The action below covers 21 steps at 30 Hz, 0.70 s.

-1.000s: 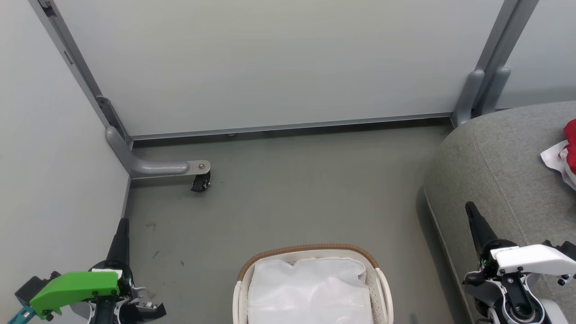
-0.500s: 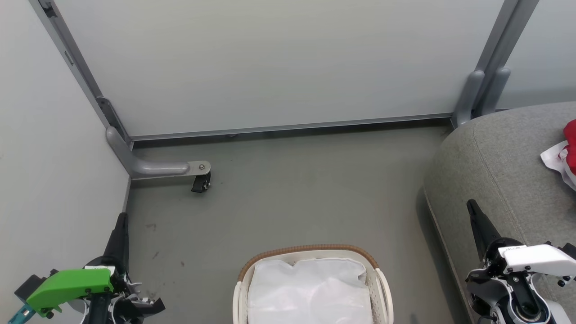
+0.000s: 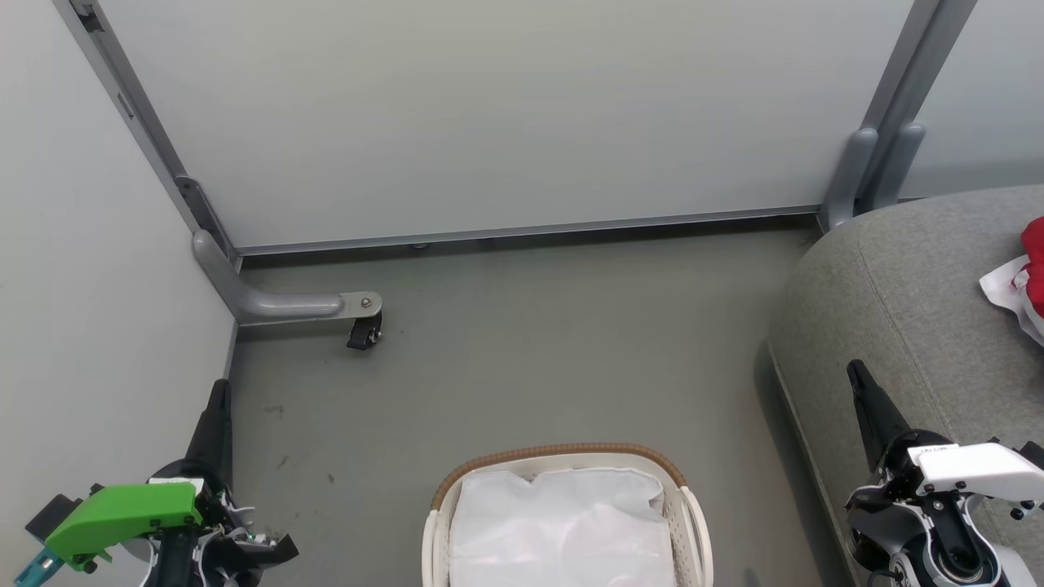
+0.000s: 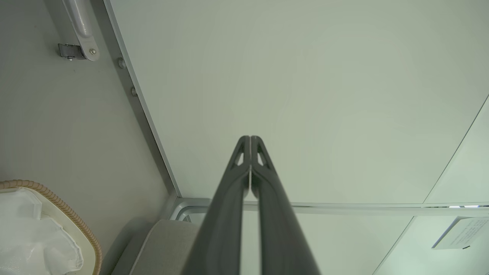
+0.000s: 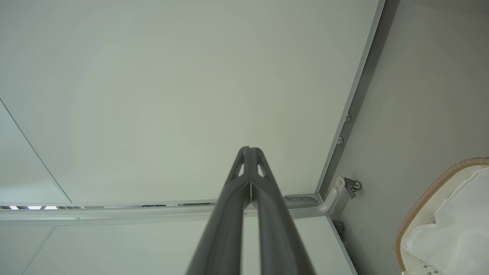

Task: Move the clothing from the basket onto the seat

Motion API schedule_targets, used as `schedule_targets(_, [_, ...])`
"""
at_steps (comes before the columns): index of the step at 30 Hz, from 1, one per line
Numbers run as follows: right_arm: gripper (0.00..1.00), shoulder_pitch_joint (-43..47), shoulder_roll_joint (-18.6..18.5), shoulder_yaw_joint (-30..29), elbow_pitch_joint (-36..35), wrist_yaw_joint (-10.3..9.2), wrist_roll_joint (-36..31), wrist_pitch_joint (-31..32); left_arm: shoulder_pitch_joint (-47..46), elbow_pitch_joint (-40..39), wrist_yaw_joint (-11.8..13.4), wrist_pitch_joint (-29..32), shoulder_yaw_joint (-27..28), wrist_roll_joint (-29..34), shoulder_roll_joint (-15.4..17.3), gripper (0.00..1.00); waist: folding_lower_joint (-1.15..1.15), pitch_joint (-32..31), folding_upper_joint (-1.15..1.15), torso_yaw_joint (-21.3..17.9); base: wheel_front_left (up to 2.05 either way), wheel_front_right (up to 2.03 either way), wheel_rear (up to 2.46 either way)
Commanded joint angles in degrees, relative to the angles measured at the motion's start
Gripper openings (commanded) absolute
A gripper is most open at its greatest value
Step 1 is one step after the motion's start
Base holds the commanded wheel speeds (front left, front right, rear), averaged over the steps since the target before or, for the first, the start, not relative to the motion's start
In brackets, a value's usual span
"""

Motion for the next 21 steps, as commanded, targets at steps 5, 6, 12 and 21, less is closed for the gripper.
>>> schedule_targets(5, [0.00,0.6,-0.3,-0.1,-0.2,-0.02,0.2,0.1,-0.6,-0.1,-0.2,0.3,0.1,-0.2,0.4,0.00,0.00,0.0,0.00,0.0,0.00,0.00,0.00])
schedule_targets(6, [0.00,0.6,-0.3,-0.1,-0.2,-0.02,0.2,0.1,-0.6,-0.1,-0.2,0.3,0.1,-0.2,0.4,0.00,0.00,0.0,0.00,0.0,0.00,0.00,0.00])
schedule_targets(12, [0.00,0.6,-0.3,-0.1,-0.2,-0.02,0.2,0.1,-0.6,-0.1,-0.2,0.3,0.1,-0.2,0.4,0.00,0.00,0.0,0.00,0.0,0.00,0.00,0.00])
schedule_targets(21, [0.00,0.6,-0.3,-0.1,-0.2,-0.02,0.2,0.1,-0.6,-0.1,-0.2,0.3,0.1,-0.2,0.4,0.00,0.00,0.0,0.00,0.0,0.00,0.00,0.00])
